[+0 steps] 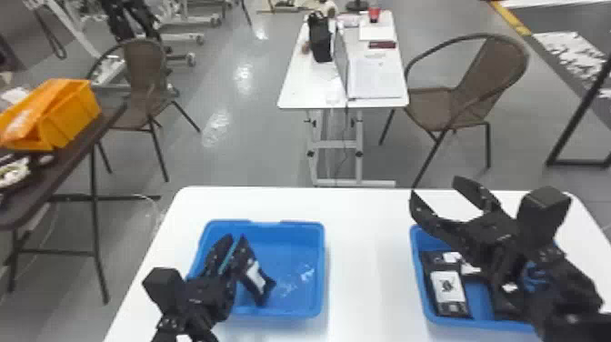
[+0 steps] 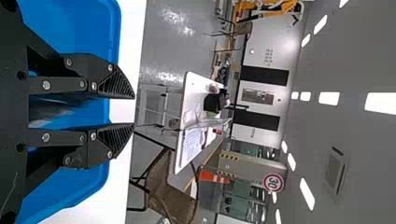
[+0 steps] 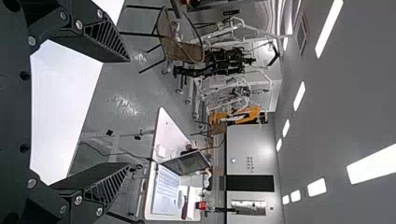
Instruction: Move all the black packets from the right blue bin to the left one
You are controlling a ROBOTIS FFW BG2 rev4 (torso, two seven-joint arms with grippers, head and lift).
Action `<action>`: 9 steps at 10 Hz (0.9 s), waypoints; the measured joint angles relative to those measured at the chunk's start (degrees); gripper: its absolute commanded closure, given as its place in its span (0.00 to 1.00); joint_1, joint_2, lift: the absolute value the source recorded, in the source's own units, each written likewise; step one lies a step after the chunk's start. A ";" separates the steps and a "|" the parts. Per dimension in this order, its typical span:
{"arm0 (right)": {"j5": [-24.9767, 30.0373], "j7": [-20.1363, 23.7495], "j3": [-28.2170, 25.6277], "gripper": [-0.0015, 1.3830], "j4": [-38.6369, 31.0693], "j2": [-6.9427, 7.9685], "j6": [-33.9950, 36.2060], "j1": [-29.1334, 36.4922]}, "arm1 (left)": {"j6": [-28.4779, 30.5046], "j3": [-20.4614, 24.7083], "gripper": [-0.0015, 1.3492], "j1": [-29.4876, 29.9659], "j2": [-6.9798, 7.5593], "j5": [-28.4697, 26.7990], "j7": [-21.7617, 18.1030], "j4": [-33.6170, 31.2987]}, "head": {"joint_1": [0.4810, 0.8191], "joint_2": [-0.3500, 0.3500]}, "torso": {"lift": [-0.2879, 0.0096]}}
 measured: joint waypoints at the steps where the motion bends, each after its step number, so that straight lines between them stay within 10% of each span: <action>1: 0.58 -0.49 -0.55 0.18 -0.53 0.00 1.17 0.42 | -1.13 0.28 0.08 -0.23 0.00 0.34 -0.56 0.02 | 0.63 0.68 | 0.97; 9: -2.75 -7.28 -6.14 0.18 3.13 0.73 12.43 6.06 | -3.34 -0.61 0.09 -1.05 0.00 3.25 -0.73 -4.40 | 0.63 0.56 | 0.97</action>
